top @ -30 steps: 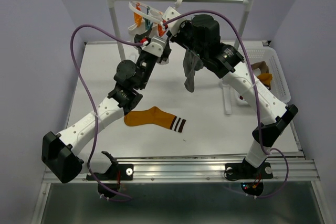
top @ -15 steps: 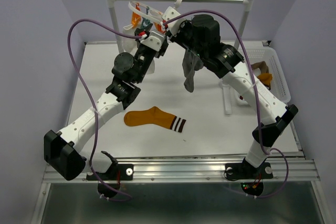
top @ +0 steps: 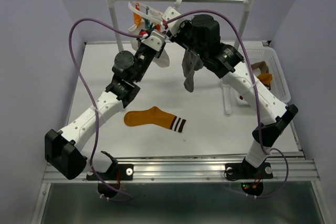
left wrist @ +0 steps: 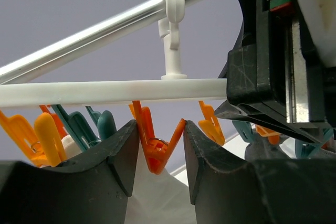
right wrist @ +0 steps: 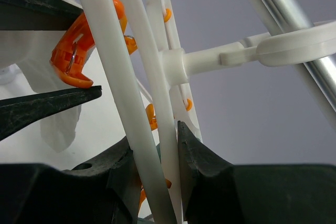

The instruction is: Clip the socks to the hanger

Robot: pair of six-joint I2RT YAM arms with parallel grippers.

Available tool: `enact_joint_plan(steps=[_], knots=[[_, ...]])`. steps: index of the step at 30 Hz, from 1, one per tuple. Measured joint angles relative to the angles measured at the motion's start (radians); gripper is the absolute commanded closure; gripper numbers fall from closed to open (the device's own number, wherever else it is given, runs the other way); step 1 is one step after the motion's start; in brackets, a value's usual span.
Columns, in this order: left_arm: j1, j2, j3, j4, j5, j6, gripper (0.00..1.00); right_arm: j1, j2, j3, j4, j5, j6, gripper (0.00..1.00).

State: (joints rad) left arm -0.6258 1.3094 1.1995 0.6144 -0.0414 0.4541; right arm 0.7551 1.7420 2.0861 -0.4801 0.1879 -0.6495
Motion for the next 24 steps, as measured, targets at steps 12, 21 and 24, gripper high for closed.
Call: enact_joint_plan(steps=[12, 21, 24], knots=[[0.012, 0.002, 0.039, -0.057, 0.033, -0.063, 1.00, 0.000, 0.000, 0.000, 0.002, 0.000, 0.002, 0.78], [0.010, 0.007, 0.084, -0.127, -0.019, -0.282, 1.00, 0.000, 0.000, -0.008, 0.016, 0.002, 0.002, 0.73], [0.010, 0.006, 0.105, -0.165, -0.036, -0.352, 1.00, 0.000, 0.000, -0.010, 0.018, 0.002, 0.002, 0.72]])
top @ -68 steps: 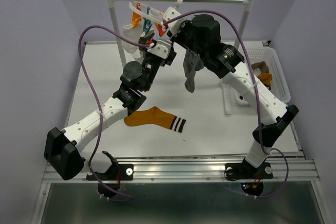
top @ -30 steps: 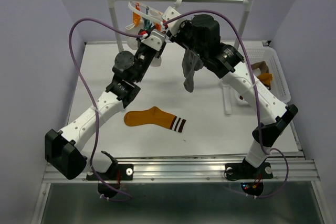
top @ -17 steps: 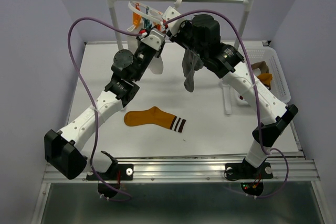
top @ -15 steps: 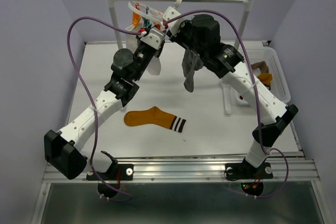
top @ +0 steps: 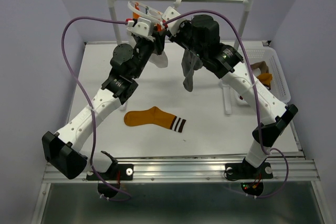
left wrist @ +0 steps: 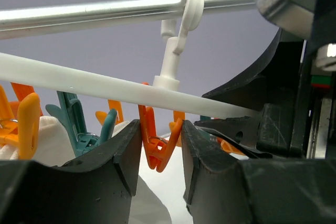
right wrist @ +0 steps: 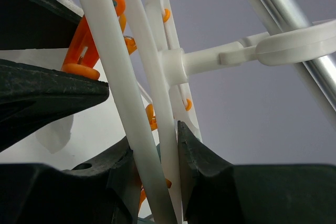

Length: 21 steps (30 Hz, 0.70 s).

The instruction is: Clip the socks to the hanger

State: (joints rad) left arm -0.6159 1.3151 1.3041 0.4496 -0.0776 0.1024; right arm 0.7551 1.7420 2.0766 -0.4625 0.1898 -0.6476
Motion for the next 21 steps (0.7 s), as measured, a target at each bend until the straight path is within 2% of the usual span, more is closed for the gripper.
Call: enact_joint_plan(steps=[10, 15, 17, 18, 19, 20, 21], knots=[[-0.004, -0.024, 0.008, -0.064, -0.043, -0.126, 1.00, 0.000, 0.000, -0.014, 0.015, -0.003, -0.002, 0.72], [-0.004, -0.024, 0.010, -0.071, 0.002, -0.046, 0.98, 0.005, 0.000, -0.015, 0.019, -0.004, -0.002, 0.72], [-0.002, -0.024, 0.010, -0.073, 0.023, 0.019, 0.77, 0.005, -0.002, -0.016, 0.018, -0.004, -0.002, 0.72], [0.001, -0.023, 0.010, -0.073, 0.030, 0.045, 0.61, 0.005, -0.002, -0.017, 0.018, -0.004, -0.002, 0.72], [0.003, -0.022, 0.010, -0.073, 0.040, 0.087, 0.52, 0.005, -0.003, -0.017, 0.018, -0.004, -0.002, 0.72], [0.003, -0.022, 0.010, -0.074, 0.046, 0.117, 0.35, 0.005, -0.004, -0.018, 0.018, -0.004, -0.002, 0.72], [0.003, -0.022, 0.010, -0.075, 0.056, 0.147, 0.28, 0.005, -0.006, -0.019, 0.018, -0.005, -0.002, 0.72]])
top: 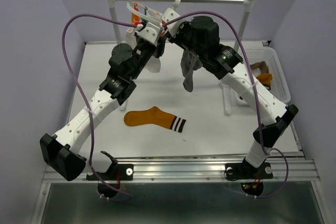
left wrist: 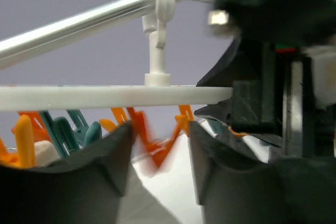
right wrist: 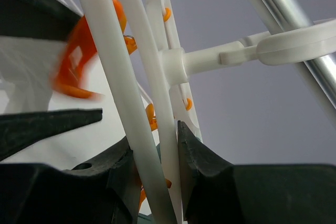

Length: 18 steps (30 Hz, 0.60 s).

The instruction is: Clip the socks to the hanger

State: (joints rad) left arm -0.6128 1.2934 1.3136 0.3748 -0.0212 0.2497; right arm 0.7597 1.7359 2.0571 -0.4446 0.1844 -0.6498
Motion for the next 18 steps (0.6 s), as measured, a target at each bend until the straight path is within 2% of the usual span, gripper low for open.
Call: enact_joint_plan(steps=[3, 9, 13, 18], knots=[[-0.002, 0.002, 0.000, -0.014, 0.055, 0.095, 0.18, 0.000, -0.004, -0.008, 0.002, -0.002, -0.001, 0.72], [0.003, 0.034, 0.042, -0.047, 0.130, 0.187, 0.15, -0.002, -0.006, -0.011, 0.006, -0.003, 0.000, 0.73], [0.017, 0.049, 0.061, -0.052, 0.158, 0.204, 0.18, -0.006, -0.007, -0.011, 0.008, -0.003, 0.005, 0.73], [0.022, 0.049, 0.061, -0.050, 0.170, 0.204, 0.31, -0.007, -0.010, -0.021, 0.014, -0.002, 0.004, 0.73]])
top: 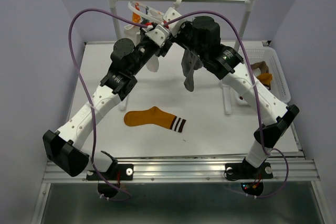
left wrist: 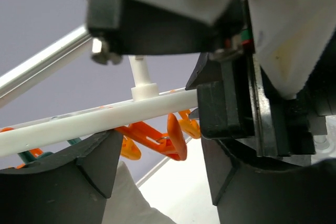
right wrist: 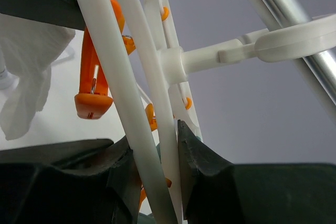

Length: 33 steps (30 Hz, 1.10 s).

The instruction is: Clip the socks to the hanger

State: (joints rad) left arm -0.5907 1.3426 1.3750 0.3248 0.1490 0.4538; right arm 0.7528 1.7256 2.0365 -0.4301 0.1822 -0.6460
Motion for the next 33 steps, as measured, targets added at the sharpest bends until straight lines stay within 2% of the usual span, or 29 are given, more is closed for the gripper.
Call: enact_joint_plan(steps=[1, 2, 3, 6, 8, 10, 11, 16, 17, 18, 26, 27, 28, 29, 30, 33], knots=[[0.003, 0.000, 0.000, 0.001, -0.001, 0.002, 0.34, 0.000, -0.003, -0.006, 0.004, 0.000, 0.000, 0.73], [0.003, 0.000, 0.000, 0.005, 0.000, 0.003, 0.47, 0.000, -0.004, -0.007, 0.005, 0.000, -0.001, 0.73], [0.004, 0.000, 0.000, 0.008, -0.001, 0.002, 0.53, 0.000, -0.005, -0.007, 0.007, 0.001, -0.001, 0.73], [0.011, 0.000, 0.000, 0.008, -0.010, -0.005, 0.62, 0.000, -0.006, -0.008, 0.007, 0.008, -0.005, 0.73], [0.015, 0.000, -0.001, 0.007, -0.017, -0.007, 0.64, -0.004, -0.006, -0.009, 0.005, 0.011, -0.007, 0.73], [0.017, 0.000, -0.001, 0.007, -0.018, -0.011, 0.71, -0.005, -0.006, -0.011, 0.006, 0.010, -0.009, 0.73], [0.017, 0.000, -0.001, 0.007, -0.018, -0.013, 0.79, -0.005, -0.006, -0.011, 0.006, 0.010, -0.010, 0.73], [0.017, 0.000, -0.002, 0.008, -0.018, -0.026, 0.91, -0.005, -0.006, -0.011, 0.006, 0.010, -0.012, 0.73], [0.017, -0.001, -0.003, 0.008, -0.018, -0.030, 0.98, -0.005, -0.006, -0.011, 0.006, 0.010, -0.012, 0.73], [0.017, -0.002, -0.005, 0.009, -0.018, -0.035, 1.00, -0.005, -0.006, -0.012, 0.006, 0.010, -0.012, 0.73], [0.021, -0.008, -0.010, 0.011, -0.013, -0.093, 1.00, -0.003, -0.007, -0.013, 0.006, 0.007, -0.012, 0.73], [0.023, -0.010, -0.012, 0.015, -0.013, -0.103, 0.85, -0.003, -0.007, -0.013, 0.005, 0.006, -0.012, 0.73], [0.023, -0.010, -0.014, 0.016, -0.012, -0.109, 0.76, -0.002, -0.007, -0.013, 0.006, 0.005, -0.012, 0.73], [0.023, -0.011, -0.015, 0.018, -0.012, -0.118, 0.60, -0.002, -0.008, -0.013, 0.006, 0.006, -0.012, 0.73], [0.024, -0.011, -0.016, 0.019, -0.013, -0.122, 0.52, -0.001, -0.008, -0.013, 0.005, 0.006, -0.012, 0.73], [0.023, -0.011, -0.016, 0.023, -0.009, -0.134, 0.41, 0.000, -0.008, -0.013, 0.006, 0.004, -0.011, 0.73]])
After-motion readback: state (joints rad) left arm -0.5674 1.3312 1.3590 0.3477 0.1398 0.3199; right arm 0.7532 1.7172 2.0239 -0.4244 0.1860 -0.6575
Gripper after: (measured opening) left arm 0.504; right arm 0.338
